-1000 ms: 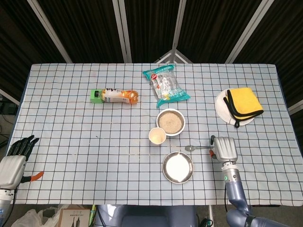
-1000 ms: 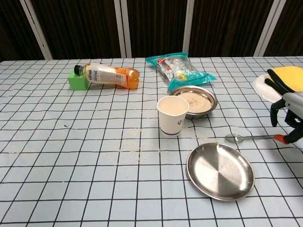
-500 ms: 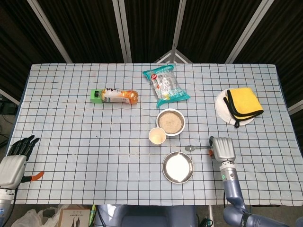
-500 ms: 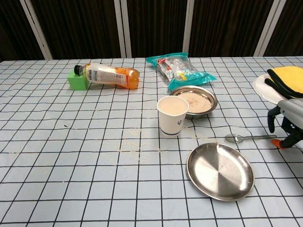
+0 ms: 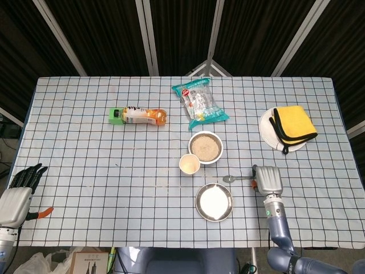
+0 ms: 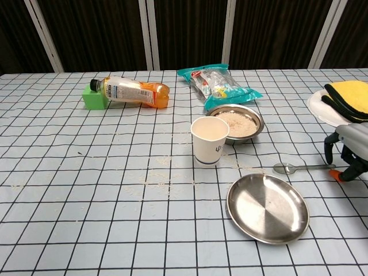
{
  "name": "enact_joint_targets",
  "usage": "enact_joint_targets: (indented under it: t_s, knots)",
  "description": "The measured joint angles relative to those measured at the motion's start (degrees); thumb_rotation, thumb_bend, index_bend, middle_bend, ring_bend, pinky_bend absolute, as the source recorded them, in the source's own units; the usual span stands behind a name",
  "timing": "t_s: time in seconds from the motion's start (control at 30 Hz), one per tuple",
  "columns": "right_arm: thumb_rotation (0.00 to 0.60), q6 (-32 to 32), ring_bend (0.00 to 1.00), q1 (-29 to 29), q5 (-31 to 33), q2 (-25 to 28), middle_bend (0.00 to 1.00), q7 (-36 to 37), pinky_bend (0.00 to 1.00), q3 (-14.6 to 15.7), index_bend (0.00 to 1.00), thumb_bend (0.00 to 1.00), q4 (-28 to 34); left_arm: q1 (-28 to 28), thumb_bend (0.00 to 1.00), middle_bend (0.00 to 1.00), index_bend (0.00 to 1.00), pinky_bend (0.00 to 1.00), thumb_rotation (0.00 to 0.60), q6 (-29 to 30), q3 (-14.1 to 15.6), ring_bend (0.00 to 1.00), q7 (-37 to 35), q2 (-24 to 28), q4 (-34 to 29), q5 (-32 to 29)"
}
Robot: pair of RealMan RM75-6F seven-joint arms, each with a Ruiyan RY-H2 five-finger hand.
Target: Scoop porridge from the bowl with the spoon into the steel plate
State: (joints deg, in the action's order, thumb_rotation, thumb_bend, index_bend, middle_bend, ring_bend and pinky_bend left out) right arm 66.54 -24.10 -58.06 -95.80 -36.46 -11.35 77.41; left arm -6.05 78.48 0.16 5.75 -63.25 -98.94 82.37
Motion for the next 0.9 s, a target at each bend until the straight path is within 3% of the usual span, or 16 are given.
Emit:
enact_joint_targets:
  t_s: [0.37, 0.63, 0.9]
  knots:
    - [0.6, 0.1, 1.0, -0.31, 0.9, -0.22, 0.95, -0.41, 0.98, 0.3, 0.49, 0.4, -0.06, -0.05, 0.0, 0.0, 0.0, 0.0, 0.6, -0.22, 0.03, 0.0, 0.06, 0.12, -0.27, -0.27]
    - [0.6, -0.25, 1.0, -0.61, 2.41, -0.33, 0.95, -1.12, 0.98, 0.31, 0.49, 0.47, 0.01, -0.1, 0.0, 0.0, 0.0, 0.0, 0.6, -0.34, 0.0, 0.0, 0.15, 0.15, -0.43, -0.54]
    - [0.6, -0.02, 1.0, -0.83, 2.97, -0.42, 0.95, -0.97, 0.98, 0.61, 0.56, 0.53, 0.23, -0.13, 0.0, 0.0, 0.0, 0.0, 0.6, -0.35, -0.02, 0.0, 0.23, 0.13, -0.53, -0.65]
